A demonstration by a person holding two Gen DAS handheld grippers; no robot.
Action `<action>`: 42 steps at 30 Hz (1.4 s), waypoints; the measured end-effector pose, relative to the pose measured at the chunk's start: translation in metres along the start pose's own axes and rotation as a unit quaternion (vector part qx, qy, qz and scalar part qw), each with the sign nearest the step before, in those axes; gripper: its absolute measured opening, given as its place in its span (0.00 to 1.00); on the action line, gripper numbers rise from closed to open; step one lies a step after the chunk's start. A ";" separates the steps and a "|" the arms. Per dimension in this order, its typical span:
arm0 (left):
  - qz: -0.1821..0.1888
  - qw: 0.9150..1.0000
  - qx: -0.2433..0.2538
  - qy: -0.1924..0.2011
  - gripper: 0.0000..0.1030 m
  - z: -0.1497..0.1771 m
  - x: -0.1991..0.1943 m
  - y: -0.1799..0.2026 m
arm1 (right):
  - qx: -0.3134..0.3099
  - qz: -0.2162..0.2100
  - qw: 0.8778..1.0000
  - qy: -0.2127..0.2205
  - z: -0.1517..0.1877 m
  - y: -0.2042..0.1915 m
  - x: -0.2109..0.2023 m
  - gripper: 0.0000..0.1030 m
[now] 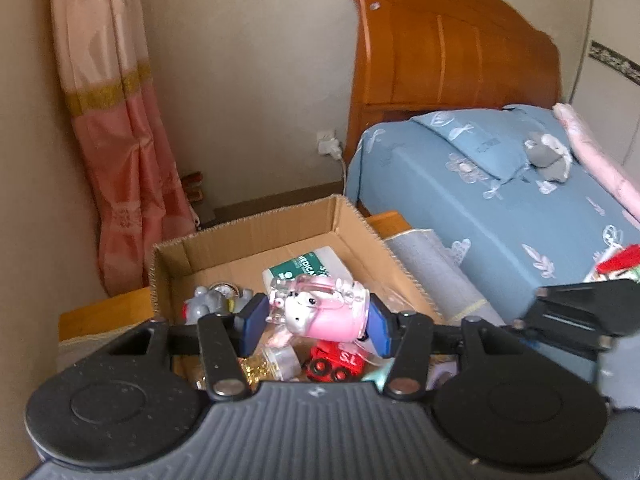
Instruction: Organize rigid objects
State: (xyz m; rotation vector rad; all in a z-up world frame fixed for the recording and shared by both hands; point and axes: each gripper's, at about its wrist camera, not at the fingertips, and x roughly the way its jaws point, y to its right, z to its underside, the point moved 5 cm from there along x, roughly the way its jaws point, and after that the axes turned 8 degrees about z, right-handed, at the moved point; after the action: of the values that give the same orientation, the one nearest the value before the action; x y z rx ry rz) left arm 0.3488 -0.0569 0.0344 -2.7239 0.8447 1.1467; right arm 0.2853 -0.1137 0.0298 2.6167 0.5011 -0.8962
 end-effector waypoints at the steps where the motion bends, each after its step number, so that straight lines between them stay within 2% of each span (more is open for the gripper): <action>1: -0.008 1.000 -0.004 0.000 0.50 0.000 0.009 -0.003 | 0.001 0.001 1.000 0.000 -0.001 0.002 0.001 0.54; 3: -0.016 1.000 -0.015 -0.003 0.51 0.003 0.019 -0.010 | 0.002 0.006 1.000 -0.002 -0.002 0.005 0.002 0.54; 4: -0.020 1.000 -0.020 -0.004 0.59 0.005 0.021 -0.013 | 0.002 0.008 1.000 -0.002 -0.003 0.006 0.002 0.54; 5: -0.024 0.999 -0.025 -0.003 0.75 0.007 0.022 -0.015 | 0.003 0.009 1.000 -0.002 -0.004 0.008 0.002 0.54; 7: -0.033 0.999 -0.029 0.006 0.93 0.011 0.017 -0.020 | 0.006 0.010 1.000 -0.004 -0.005 0.012 0.004 0.54; 20: -0.044 0.998 -0.053 -0.001 0.95 0.073 -0.031 -0.019 | 0.051 0.035 0.998 -0.012 -0.044 0.051 0.036 0.54; 27: -0.069 0.996 -0.052 0.011 0.97 0.099 -0.055 -0.013 | 0.071 0.047 0.996 -0.033 -0.068 0.068 0.078 0.54; 35: -0.102 0.994 -0.030 0.032 0.97 0.112 -0.070 -0.007 | 0.091 0.054 0.992 -0.069 -0.070 0.076 0.120 0.55; 42: -0.134 0.990 0.025 0.038 0.98 0.117 -0.068 0.004 | 0.094 0.079 0.990 -0.074 -0.063 0.082 0.124 0.87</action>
State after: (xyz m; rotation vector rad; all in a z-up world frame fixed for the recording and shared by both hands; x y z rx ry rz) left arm 0.2331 0.0019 -0.0030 -2.7474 0.4856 0.9618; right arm 0.4447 -0.1326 0.0138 2.6820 0.1754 -1.1233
